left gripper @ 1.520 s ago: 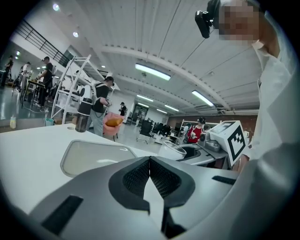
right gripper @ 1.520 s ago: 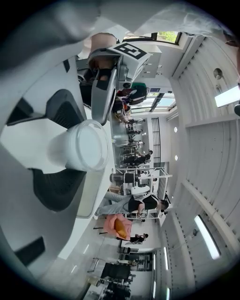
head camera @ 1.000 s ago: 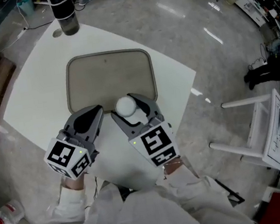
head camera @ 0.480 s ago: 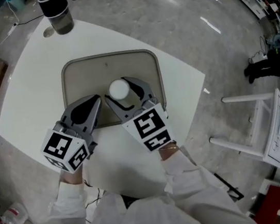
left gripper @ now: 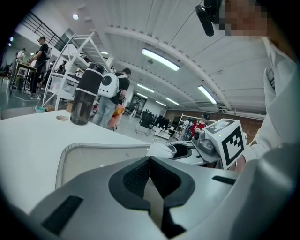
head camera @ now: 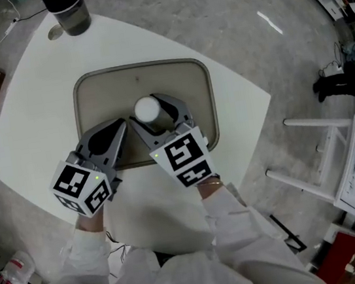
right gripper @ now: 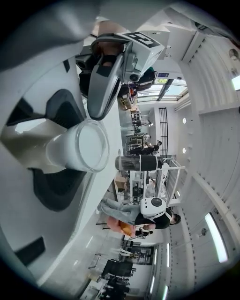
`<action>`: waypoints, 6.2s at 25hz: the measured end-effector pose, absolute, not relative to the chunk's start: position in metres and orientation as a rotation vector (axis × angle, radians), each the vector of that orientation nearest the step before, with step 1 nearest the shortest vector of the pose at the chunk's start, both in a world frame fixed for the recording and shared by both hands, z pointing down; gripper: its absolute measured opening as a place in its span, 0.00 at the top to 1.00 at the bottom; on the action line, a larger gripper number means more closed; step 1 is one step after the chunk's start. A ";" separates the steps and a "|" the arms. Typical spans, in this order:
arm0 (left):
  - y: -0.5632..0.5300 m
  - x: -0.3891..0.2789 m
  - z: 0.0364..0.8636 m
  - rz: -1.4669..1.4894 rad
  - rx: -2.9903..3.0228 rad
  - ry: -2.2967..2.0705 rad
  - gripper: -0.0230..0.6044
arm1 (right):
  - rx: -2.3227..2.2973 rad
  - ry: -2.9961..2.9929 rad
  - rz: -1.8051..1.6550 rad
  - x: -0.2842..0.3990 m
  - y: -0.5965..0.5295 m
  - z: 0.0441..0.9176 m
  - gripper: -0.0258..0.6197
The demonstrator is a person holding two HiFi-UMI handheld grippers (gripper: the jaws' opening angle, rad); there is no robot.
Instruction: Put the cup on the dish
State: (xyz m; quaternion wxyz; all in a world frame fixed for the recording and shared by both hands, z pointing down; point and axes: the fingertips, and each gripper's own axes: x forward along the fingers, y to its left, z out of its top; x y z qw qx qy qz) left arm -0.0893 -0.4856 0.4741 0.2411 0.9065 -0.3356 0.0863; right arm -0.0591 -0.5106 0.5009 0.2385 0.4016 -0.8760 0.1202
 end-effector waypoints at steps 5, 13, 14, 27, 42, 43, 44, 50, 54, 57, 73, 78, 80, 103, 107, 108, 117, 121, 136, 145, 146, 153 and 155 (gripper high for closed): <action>-0.486 -0.086 0.485 0.250 2.463 -0.906 0.95 | 1.090 -2.385 0.342 -0.058 -0.511 0.512 0.56; -0.488 -0.088 0.498 0.248 2.429 -0.903 0.95 | 1.110 -2.407 0.372 -0.059 -0.517 0.520 0.56; -0.488 -0.088 0.499 0.249 2.428 -0.902 0.95 | 1.113 -2.414 0.382 -0.058 -0.517 0.520 0.56; -0.485 -0.089 0.500 0.260 2.422 -0.903 0.95 | 1.176 -2.382 0.336 -0.058 -0.518 0.524 0.56; -0.464 -0.100 0.483 0.254 2.418 -0.971 0.95 | 1.149 -2.370 0.380 -0.042 -0.494 0.511 0.53; -0.461 -0.100 0.479 0.255 2.426 -0.979 0.95 | 1.158 -2.371 0.373 -0.040 -0.490 0.507 0.53; -0.458 -0.099 0.475 0.260 2.437 -0.987 0.95 | 1.167 -2.373 0.366 -0.037 -0.486 0.502 0.53; -0.426 -0.091 0.441 0.215 2.461 -1.010 0.95 | 1.224 -2.431 0.340 -0.028 -0.447 0.458 0.53; -0.398 -0.082 0.417 0.178 2.491 -1.021 0.95 | 1.224 -2.468 0.289 -0.025 -0.419 0.429 0.53; -0.377 -0.080 0.396 0.180 2.523 -1.029 0.95 | 1.219 -2.500 0.254 -0.025 -0.399 0.401 0.53; -0.242 -0.041 0.333 0.136 2.617 -1.016 0.95 | 1.164 -2.685 0.079 0.005 -0.266 0.304 0.84; -0.199 -0.017 0.312 0.113 2.677 -1.019 0.95 | 1.145 -2.716 0.018 0.020 -0.227 0.293 0.91; -0.185 -0.010 0.308 0.105 2.687 -1.032 0.95 | 1.149 -2.724 -0.012 0.028 -0.212 0.291 0.93; -0.107 0.013 0.329 0.165 2.660 -1.014 0.95 | 1.104 -2.729 0.127 0.043 -0.124 0.324 0.94; -0.103 0.011 0.331 0.183 2.661 -0.983 0.95 | 1.092 -2.730 0.138 0.031 -0.116 0.322 0.94; -0.103 0.009 0.331 0.184 2.662 -0.978 0.95 | 1.089 -2.730 0.139 0.028 -0.115 0.321 0.94; -0.105 0.009 0.328 0.196 2.687 -0.941 0.95 | 1.100 -2.685 0.129 0.022 -0.118 0.322 0.94; -0.099 0.006 0.328 0.194 2.692 -0.934 0.95 | 1.099 -2.686 0.129 0.017 -0.116 0.321 0.94; -0.097 -0.007 0.323 0.181 2.691 -0.948 0.95 | 1.089 -2.673 0.103 0.004 -0.110 0.318 0.94; -0.094 -0.011 0.323 0.181 2.705 -0.952 0.95 | 1.105 -2.655 0.099 0.004 -0.108 0.319 0.94; -0.095 -0.012 0.323 0.180 2.704 -0.953 0.95 | 1.103 -2.654 0.099 0.002 -0.109 0.319 0.94; -0.097 -0.021 0.320 0.169 2.699 -0.975 0.95 | 1.075 -2.661 0.083 -0.008 -0.108 0.317 0.94; -0.097 -0.025 0.321 0.164 2.698 -0.981 0.95 | 1.072 -2.668 0.083 -0.011 -0.108 0.317 0.94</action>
